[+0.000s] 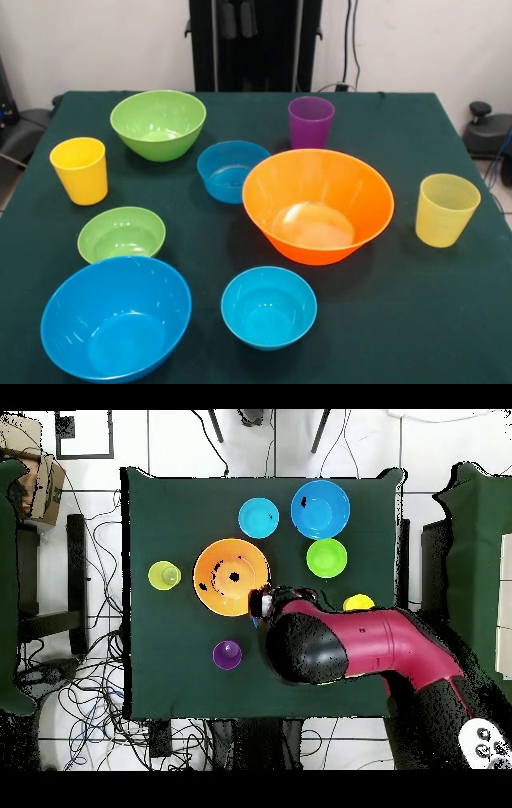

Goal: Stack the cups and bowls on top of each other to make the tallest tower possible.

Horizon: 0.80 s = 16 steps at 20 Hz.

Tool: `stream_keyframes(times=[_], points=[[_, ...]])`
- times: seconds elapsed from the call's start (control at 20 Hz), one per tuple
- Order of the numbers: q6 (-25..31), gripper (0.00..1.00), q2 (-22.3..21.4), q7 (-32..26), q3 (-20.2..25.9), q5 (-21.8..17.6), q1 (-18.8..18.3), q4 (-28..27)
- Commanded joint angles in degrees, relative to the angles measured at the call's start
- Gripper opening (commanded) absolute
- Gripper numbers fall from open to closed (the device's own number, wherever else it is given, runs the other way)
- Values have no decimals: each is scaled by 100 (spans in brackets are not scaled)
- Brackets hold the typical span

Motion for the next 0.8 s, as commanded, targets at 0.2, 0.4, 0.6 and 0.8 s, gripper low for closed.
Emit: stream_keyframes(times=[0.2, 0.4, 0.6, 0.8], points=[[1134, 100, -77, -1454, 591, -35, -399, 8], [891, 100, 267, -1272, 530, -490, -388, 25], [481, 100, 1102, -773, -249, -1587, -6, -160], [324, 100, 1750, -249, -843, -2242, 363, -553]])
